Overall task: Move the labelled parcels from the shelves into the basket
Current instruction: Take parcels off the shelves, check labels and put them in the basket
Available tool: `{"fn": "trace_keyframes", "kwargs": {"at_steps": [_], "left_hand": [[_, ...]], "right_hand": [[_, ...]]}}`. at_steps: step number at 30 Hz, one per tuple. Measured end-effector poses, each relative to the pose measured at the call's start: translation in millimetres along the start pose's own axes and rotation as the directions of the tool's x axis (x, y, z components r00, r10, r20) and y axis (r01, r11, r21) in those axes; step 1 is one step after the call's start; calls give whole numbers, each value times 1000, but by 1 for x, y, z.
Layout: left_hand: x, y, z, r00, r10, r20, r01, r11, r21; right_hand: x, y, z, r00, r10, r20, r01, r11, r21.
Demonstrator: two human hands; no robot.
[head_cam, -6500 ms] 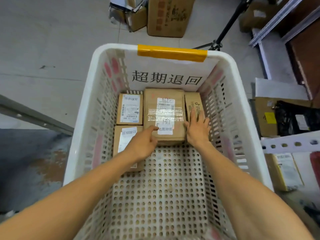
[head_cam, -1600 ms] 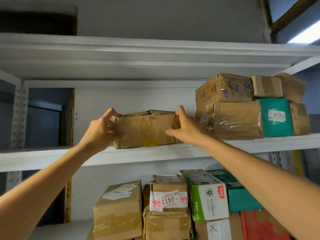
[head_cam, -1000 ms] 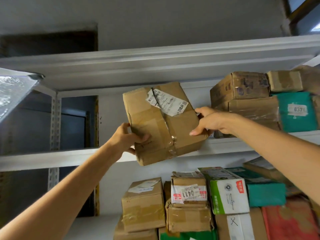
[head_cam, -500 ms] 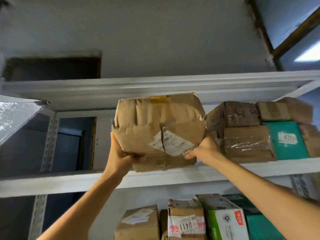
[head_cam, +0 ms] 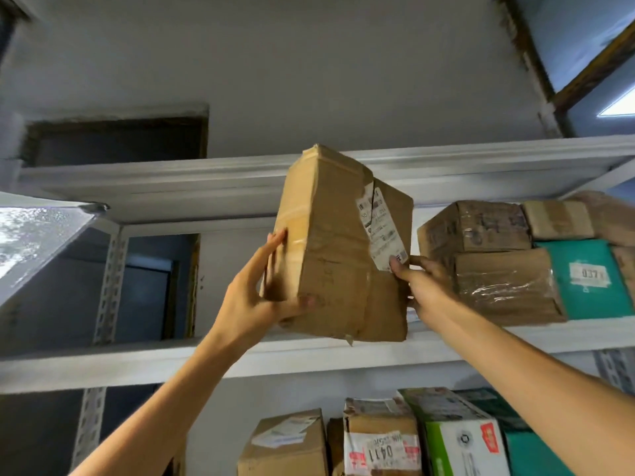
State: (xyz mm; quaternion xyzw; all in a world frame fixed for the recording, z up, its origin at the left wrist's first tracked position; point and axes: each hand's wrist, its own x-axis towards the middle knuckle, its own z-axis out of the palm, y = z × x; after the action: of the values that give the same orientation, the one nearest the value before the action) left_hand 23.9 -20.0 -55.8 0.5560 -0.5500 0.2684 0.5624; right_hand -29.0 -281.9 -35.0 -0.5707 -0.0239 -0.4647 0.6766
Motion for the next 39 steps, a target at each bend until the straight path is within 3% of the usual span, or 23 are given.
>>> {"fn": "trace_keyframes", "kwargs": {"at_steps": [4, 7, 10, 11, 14, 16, 19, 21, 25, 35, 37, 39], "left_hand": [[-5, -11, -5, 996, 0, -87, -9, 995, -98], [-2, -20, -13, 972, -149, -184, 102, 966, -239], [2, -25, -24, 871, -480, -106, 360, 770, -526], [-2, -26, -25, 847, -528, -54, 403, 705, -583], [-24, -36, -22, 845, -531, -59, 358, 645, -675], [-36, -43, -21, 867, -497, -43, 330, 635, -699], [-35, -39, -28, 908, -419, 10, 330, 699, -635], [-26, -32, -36, 928, -372, -18, 302, 779, -549], [-5, -14, -45, 947, -320, -33, 307, 929, -207], [-5, -36, -60, 920, -369, -131, 367, 929, -39], [-9, -46, -62, 921, -350, -172, 356, 934, 7], [-10, -57, -70, 917, -348, -196, 367, 928, 69]], "right_hand": [[-8, -2, 5, 999, 31, 19, -31, 999, -9], [-24, -22, 6, 983, -55, 177, 42, 996, 73], [-38, -45, 5, 850, -179, 495, 165, 984, 73], [-43, -50, 7, 792, -213, 572, 247, 969, 20], [-58, -54, 23, 693, -304, 653, 559, 799, -222], [-65, -51, 34, 667, -372, 645, 651, 712, -263], [-67, -56, 46, 669, -507, 543, 688, 700, -195], [-59, -67, 51, 722, -556, 411, 658, 736, -160], [-27, -87, 53, 864, -452, 222, 502, 808, -310], [-22, -25, 51, 947, -130, 293, 204, 949, -239], [-22, -1, 52, 938, -82, 336, 197, 925, -324], [-21, 25, 57, 921, -83, 381, 275, 830, -486]]}}
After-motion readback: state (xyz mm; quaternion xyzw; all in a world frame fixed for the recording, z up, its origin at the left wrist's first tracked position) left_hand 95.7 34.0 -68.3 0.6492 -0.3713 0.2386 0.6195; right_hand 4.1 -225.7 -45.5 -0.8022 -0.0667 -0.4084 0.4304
